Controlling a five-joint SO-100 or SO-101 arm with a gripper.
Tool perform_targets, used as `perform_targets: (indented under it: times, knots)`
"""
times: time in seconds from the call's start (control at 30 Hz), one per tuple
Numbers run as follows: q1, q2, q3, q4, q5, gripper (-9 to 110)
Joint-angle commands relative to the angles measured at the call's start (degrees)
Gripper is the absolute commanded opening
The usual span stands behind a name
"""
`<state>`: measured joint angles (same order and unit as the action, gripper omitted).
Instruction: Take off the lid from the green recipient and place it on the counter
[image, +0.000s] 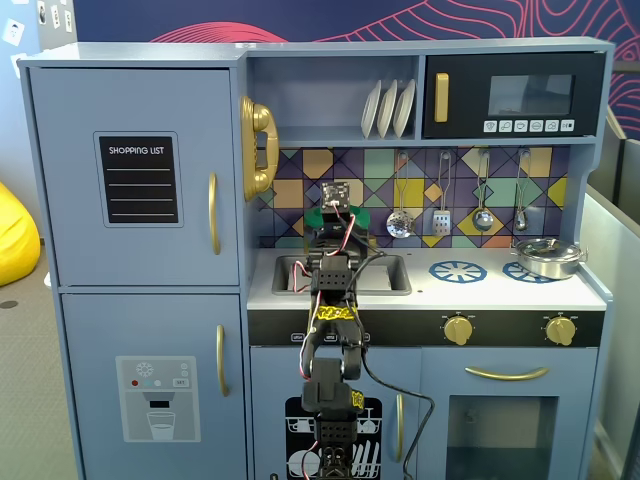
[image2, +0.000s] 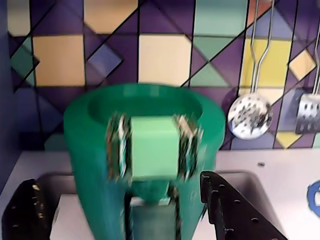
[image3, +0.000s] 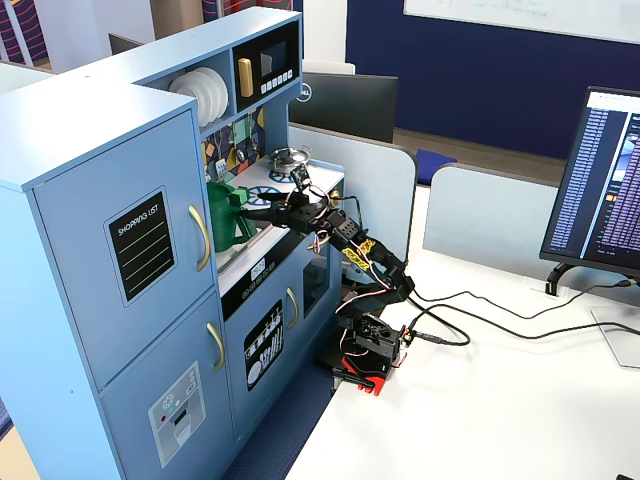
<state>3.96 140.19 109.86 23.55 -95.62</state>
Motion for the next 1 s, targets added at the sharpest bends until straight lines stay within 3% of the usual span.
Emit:
perform_targets:
  times: [0.0, 0.5, 0.97]
  knots:
    - [1.2, -3.0, -6.7, 0.0, -1.4, 37]
    - [1.3, -11.3, -12.3, -0.8, -0.8, 34]
    - [1.5, -17.9, -13.6, -9.3, -0.3, 32]
